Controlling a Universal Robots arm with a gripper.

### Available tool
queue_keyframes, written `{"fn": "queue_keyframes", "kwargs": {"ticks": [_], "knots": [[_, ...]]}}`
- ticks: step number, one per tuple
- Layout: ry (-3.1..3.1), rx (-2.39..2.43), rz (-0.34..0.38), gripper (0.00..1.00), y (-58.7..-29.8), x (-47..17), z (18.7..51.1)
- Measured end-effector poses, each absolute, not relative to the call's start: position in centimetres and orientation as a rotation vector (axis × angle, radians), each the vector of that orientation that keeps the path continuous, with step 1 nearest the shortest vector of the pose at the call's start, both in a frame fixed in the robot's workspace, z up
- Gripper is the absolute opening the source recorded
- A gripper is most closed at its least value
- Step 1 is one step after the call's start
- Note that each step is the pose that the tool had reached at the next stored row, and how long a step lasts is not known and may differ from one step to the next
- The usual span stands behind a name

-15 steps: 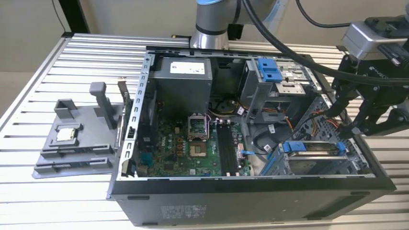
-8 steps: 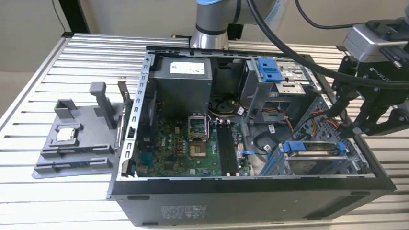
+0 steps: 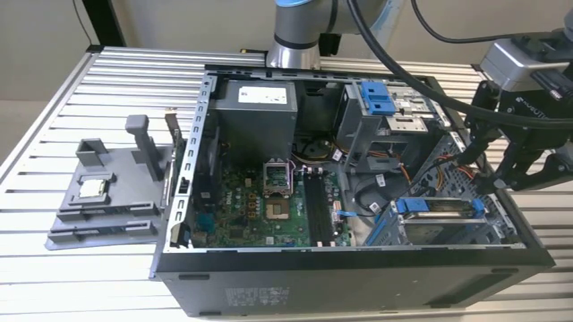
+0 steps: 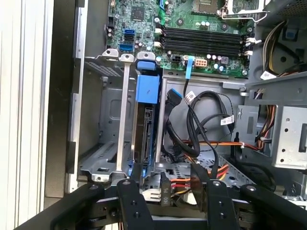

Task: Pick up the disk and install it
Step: 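Insert the first disk wire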

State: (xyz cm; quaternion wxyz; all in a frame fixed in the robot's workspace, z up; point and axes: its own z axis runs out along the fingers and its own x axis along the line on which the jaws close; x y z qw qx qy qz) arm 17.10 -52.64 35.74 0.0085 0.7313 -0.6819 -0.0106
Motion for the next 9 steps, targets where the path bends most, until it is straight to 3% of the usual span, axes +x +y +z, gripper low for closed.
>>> {"fn": "queue_keyframes", "kwargs": {"ticks": [1, 2, 9], "knots": [[-2.131, 2.285, -0.033, 1.00, -52.64, 17.10, 35.74], [-2.131, 2.285, -0.033, 0.00, -52.64, 17.11, 35.73], [-2.131, 2.285, -0.033, 0.00, -52.64, 17.24, 35.66]]}}
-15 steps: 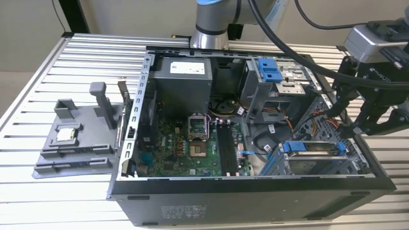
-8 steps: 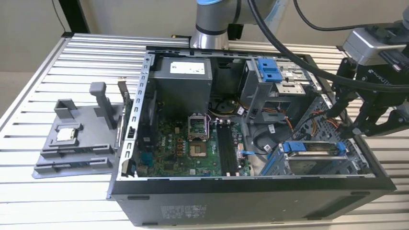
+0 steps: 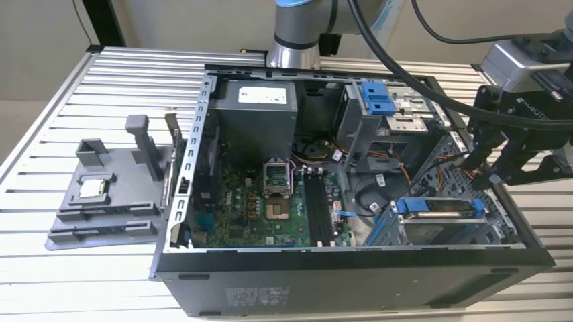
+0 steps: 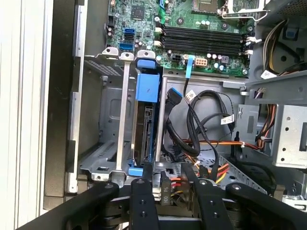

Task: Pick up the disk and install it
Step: 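Insert the first disk wire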

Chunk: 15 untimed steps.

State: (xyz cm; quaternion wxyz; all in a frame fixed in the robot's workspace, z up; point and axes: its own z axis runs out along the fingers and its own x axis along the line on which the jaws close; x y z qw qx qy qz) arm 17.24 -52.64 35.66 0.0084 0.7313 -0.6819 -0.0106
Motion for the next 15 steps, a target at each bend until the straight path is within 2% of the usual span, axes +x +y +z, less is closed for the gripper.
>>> {"fn": "queue_keyframes", "kwargs": {"ticks": [15], "knots": [[-2.132, 2.286, -0.034, 0.00, -52.73, 17.02, 35.65]]}}
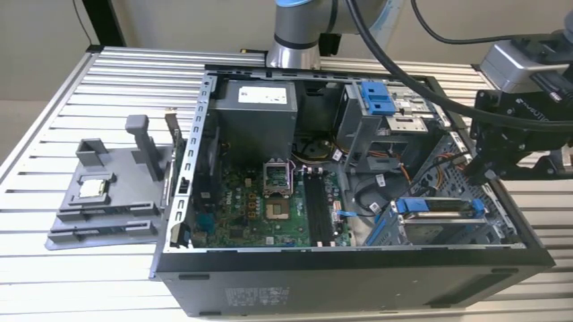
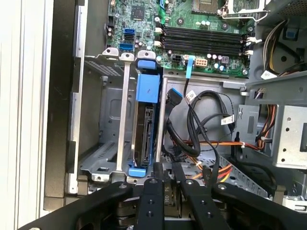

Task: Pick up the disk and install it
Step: 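Insert the first disk wire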

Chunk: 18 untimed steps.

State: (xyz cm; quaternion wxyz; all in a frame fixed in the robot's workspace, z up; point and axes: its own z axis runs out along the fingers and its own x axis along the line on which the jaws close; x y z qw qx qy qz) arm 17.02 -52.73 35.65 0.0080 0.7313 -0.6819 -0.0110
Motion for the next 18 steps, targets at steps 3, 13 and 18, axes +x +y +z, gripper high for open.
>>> {"fn": "queue_keyframes", "kwargs": {"ticks": [3, 13, 18], "knots": [[-2.133, 2.284, -0.035, 0.00, -52.8, 16.4, 35.7], [-2.150, 2.275, -0.023, 0.00, -53.0, 15.2, 35.6], [-2.167, 2.267, -0.007, 0.00, -53.0, 15.0, 35.6]]}}
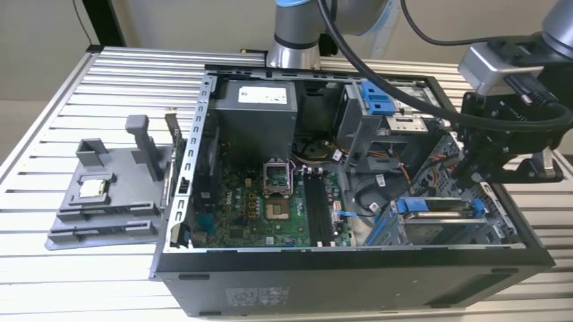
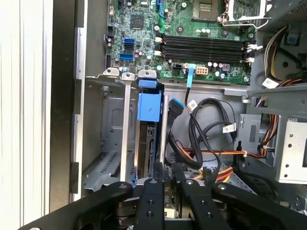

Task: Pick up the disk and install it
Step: 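Insert the first disk wire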

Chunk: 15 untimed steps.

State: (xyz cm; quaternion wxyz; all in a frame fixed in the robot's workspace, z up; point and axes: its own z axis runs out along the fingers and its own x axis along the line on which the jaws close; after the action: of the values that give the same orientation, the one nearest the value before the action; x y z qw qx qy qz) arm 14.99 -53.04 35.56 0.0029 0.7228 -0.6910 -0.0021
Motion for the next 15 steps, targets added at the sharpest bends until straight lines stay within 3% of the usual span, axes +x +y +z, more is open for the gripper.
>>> {"fn": "queue_keyframes", "kwargs": {"ticks": [15], "knots": [[-2.203, 2.274, 0.069, 0.00, -53.6, 13.3, 34.7]]}}
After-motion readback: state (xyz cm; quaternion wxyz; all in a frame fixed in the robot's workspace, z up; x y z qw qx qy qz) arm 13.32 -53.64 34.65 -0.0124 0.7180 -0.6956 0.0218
